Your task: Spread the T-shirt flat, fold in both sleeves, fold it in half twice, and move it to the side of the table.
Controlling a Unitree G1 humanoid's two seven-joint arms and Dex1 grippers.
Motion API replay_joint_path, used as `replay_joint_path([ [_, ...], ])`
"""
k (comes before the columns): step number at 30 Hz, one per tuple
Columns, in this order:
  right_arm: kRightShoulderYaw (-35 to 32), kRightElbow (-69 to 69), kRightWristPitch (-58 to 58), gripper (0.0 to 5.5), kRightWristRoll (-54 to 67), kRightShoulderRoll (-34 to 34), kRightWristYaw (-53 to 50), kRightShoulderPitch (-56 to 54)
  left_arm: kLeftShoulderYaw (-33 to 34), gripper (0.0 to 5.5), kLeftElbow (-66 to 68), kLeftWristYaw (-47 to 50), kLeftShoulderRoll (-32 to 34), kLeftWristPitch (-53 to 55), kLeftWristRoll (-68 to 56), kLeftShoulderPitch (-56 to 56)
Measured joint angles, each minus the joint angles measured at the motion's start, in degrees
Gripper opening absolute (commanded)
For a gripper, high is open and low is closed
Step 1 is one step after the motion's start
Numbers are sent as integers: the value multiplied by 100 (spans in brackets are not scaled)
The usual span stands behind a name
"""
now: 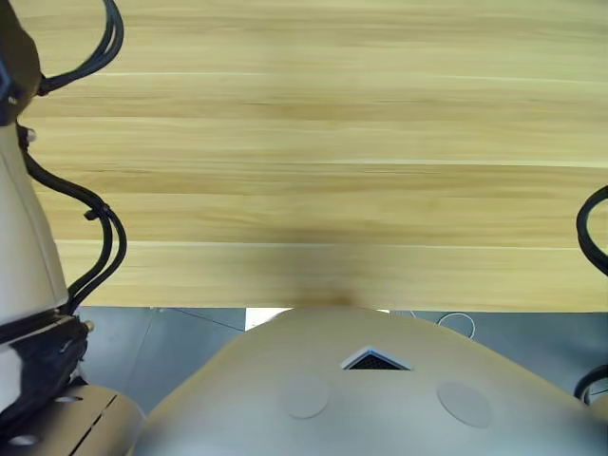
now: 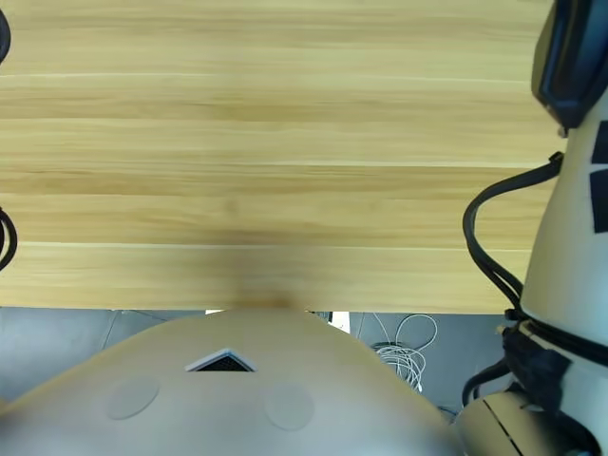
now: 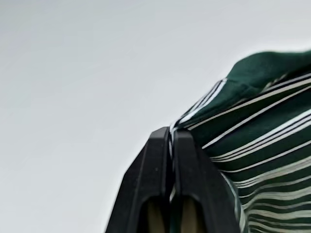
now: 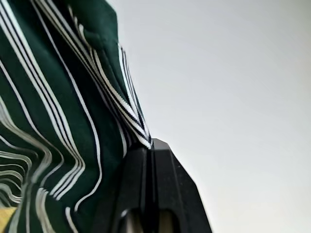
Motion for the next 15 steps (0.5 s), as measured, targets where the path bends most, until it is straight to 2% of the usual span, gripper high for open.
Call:
replay_joint_path([
  [2,-199,30,-162,0,141,-3,184,373,12,2,79,-229,-151,-59,38,213],
  [6,-345,131,-696,0,207,-1,813,1946,-110,2,100,-1059,-590,-390,151,1396],
  [9,-439,-77,-1700,0,474,11,1755,3544,-405,2,-246,-2087,-749,-761,253,3134],
  [12,-532,-577,-2431,0,905,1,2645,4968,-610,2,-1549,-3193,-712,-704,64,5122],
  [15,-565,-1380,-2605,0,1337,-70,3124,5793,-583,2,-3334,-4015,-455,-202,-530,6491],
])
